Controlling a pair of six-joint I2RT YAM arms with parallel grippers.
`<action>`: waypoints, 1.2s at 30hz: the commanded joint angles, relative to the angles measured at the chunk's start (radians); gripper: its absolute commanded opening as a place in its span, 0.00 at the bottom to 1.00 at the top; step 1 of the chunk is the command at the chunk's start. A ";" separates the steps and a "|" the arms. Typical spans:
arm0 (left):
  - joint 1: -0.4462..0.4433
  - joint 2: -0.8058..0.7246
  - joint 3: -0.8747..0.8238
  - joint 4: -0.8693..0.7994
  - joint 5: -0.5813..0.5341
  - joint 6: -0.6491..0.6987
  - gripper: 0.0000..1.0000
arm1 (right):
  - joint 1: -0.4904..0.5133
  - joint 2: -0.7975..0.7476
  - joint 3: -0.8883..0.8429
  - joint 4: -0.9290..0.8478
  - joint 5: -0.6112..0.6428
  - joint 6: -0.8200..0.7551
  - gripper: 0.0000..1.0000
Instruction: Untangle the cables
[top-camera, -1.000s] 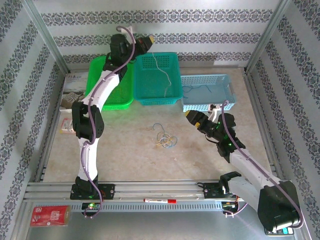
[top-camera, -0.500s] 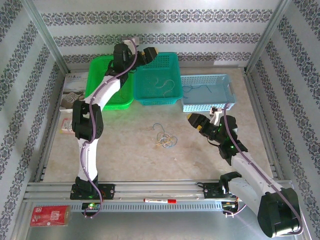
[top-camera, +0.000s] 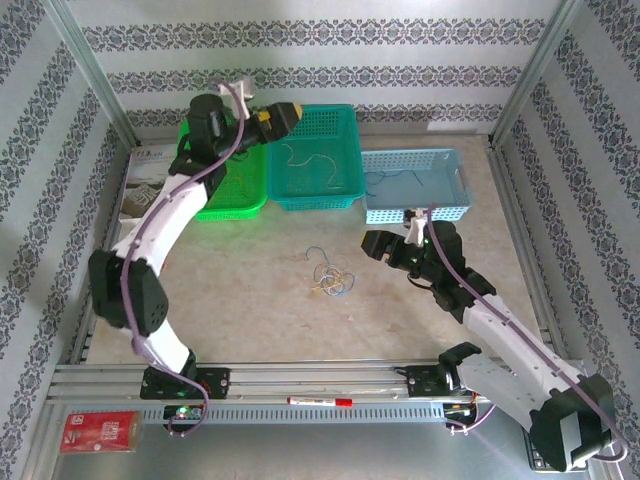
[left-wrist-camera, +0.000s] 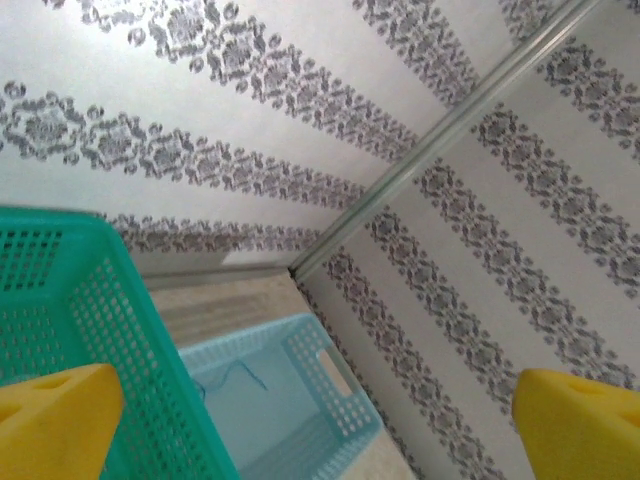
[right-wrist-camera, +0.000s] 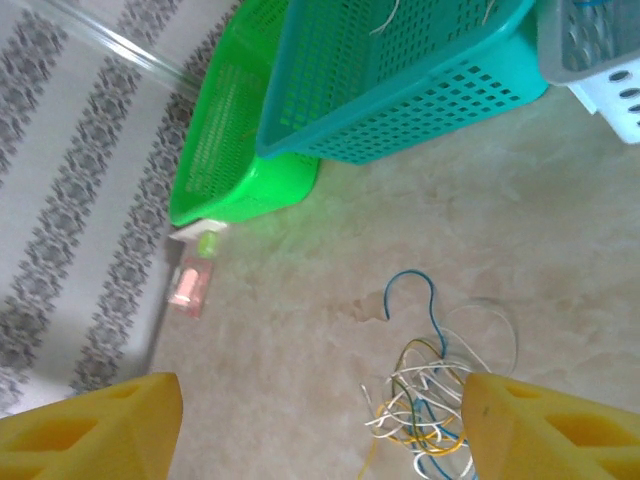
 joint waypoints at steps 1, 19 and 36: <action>-0.004 -0.133 -0.188 -0.001 0.010 -0.027 1.00 | 0.047 0.062 0.062 -0.127 0.108 -0.125 0.73; -0.037 -0.694 -0.935 0.038 -0.098 -0.256 1.00 | 0.172 0.627 0.253 -0.134 0.229 -0.267 0.60; -0.038 -0.637 -0.899 0.058 -0.072 -0.278 1.00 | 0.169 0.725 0.301 -0.117 0.183 -0.320 0.12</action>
